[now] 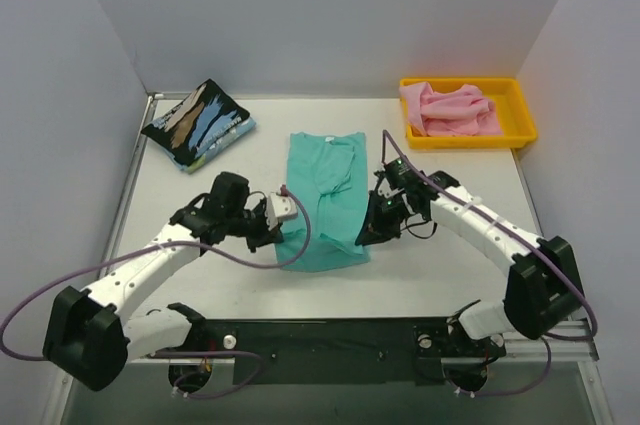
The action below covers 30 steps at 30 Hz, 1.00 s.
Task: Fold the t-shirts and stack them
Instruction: Fold the folded rectangular tshirt in 1/3 of the way
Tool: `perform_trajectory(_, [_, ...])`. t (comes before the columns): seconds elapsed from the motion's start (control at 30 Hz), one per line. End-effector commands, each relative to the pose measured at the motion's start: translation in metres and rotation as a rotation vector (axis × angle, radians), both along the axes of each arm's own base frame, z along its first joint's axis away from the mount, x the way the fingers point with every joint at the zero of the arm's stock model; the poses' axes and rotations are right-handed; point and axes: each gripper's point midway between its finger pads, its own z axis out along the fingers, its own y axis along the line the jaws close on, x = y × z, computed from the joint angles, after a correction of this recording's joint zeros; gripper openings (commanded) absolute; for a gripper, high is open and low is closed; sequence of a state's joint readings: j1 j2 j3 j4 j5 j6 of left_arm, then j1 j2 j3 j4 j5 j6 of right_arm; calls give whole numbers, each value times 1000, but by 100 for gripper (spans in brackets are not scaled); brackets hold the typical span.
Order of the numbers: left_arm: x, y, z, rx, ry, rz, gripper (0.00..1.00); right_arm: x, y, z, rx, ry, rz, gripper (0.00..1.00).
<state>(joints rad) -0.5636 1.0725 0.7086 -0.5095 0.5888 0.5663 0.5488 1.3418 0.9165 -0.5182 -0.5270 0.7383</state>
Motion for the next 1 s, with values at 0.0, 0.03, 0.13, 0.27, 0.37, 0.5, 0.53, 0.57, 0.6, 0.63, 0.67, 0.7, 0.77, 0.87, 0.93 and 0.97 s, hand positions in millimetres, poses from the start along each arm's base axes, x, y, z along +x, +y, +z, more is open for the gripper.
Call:
perform_trajectory(0.0, [77, -18, 40, -112, -71, 118, 0, 36, -5, -2, -3, 18, 69, 0])
perform_trajectory(0.03, [85, -18, 40, -97, -85, 127, 0, 48, -3, -5, -5, 22, 79, 0])
perform_trajectory(0.13, [111, -24, 32, -76, -116, 118, 0, 79, -8, -4, -17, 3, 79, 0])
perform_trajectory(0.27, [135, -25, 21, -49, -145, 129, 0, 113, -10, -3, 8, -2, 57, 0])
perform_trajectory(0.37, [151, -26, 14, -39, -164, 147, 0, 126, -12, -13, 24, 31, 46, 0])
perform_trajectory(0.5, [173, -24, 6, -26, -193, 182, 0, 138, -13, -22, 37, 57, 44, 0])
perform_trajectory(0.53, [177, -23, 6, -21, -204, 186, 0, 141, -13, -22, 38, 53, 42, 0])
perform_trajectory(0.57, [181, -22, 5, -18, -220, 182, 0, 143, -16, -25, 35, 61, 36, 0])
perform_trajectory(0.6, [182, -23, 3, -18, -223, 175, 0, 146, -16, -26, 33, 59, 32, 0])
perform_trajectory(0.63, [185, -26, 3, -23, -236, 167, 0, 149, -18, -26, 30, 55, 23, 0])
perform_trajectory(0.67, [186, -27, 3, -27, -239, 165, 0, 153, -20, -26, 23, 49, 18, 0])
perform_trajectory(0.7, [189, -29, 1, -31, -242, 163, 0, 155, -20, -26, 20, 50, 12, 0])
perform_trajectory(0.77, [191, -31, -2, -40, -239, 161, 0, 160, -21, -27, 15, 44, 6, 0])
perform_trajectory(0.87, [195, -34, -6, -51, -248, 170, 0, 163, -22, -34, -1, 55, -3, 0])
perform_trajectory(0.93, [200, -35, -8, -58, -264, 175, 0, 163, -26, -40, -14, 69, -12, 0])
perform_trajectory(0.97, [201, -36, -11, -56, -261, 175, 0, 163, -27, -41, -18, 71, -18, 0])
